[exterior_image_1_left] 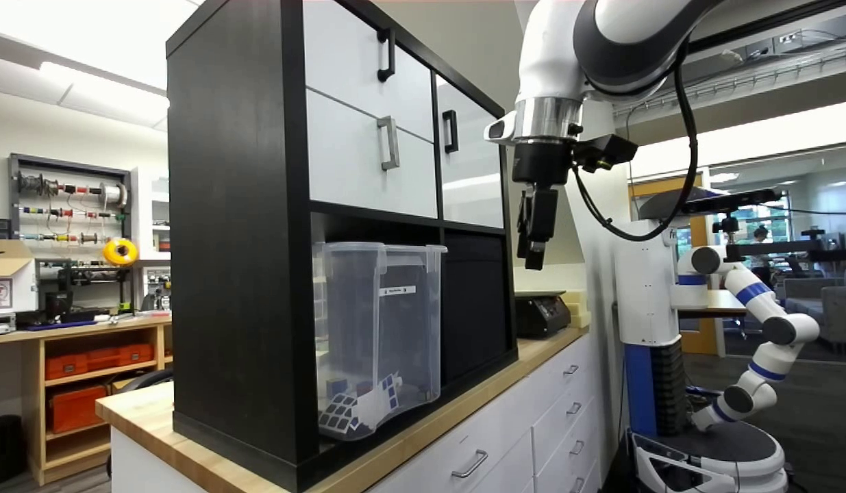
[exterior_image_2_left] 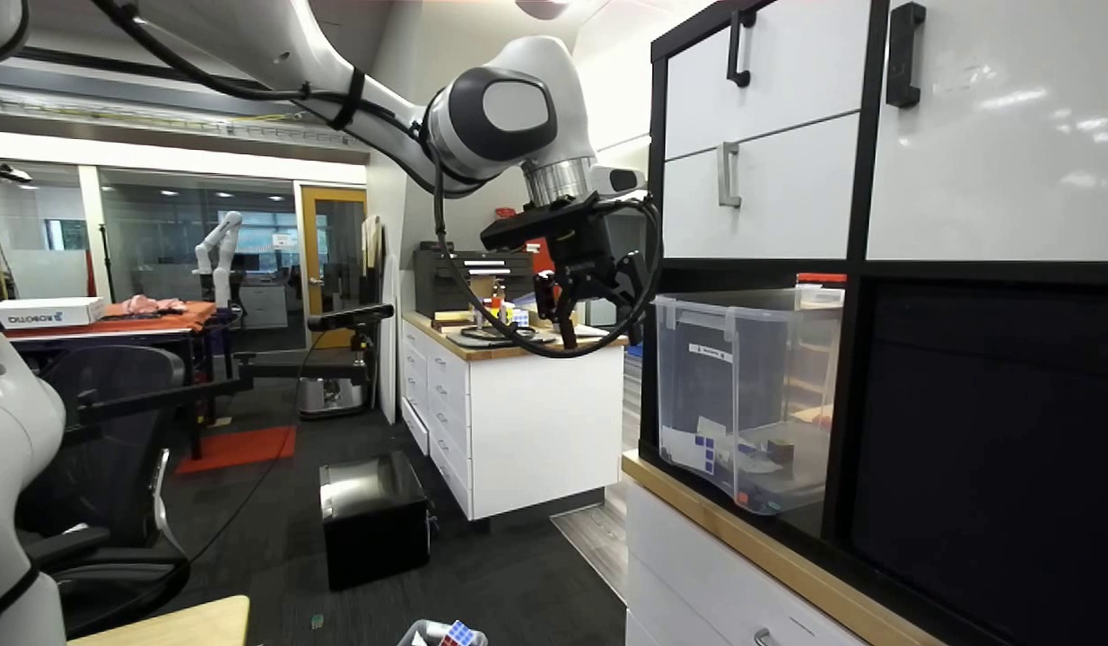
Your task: Pull out the basket.
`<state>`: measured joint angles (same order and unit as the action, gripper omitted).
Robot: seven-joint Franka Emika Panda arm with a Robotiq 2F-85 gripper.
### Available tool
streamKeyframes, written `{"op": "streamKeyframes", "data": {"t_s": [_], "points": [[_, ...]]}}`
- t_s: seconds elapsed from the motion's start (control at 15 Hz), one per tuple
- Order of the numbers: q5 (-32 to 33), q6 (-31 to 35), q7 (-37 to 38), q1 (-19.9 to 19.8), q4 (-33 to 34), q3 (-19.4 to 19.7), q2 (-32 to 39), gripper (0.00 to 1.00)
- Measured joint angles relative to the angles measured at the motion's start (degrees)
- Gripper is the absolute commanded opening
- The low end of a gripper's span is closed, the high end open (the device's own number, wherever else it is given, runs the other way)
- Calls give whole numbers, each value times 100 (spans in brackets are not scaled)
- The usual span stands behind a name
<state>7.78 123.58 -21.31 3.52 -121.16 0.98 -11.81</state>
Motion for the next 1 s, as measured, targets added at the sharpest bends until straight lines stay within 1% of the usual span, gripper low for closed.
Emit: {"op": "streamKeyframes", "data": {"t_s": [0.67,1.0], "points": [[-5,-1,-17,0,41,-5,47,100],[10,38,-117,24,35,-172,84,100]]}}
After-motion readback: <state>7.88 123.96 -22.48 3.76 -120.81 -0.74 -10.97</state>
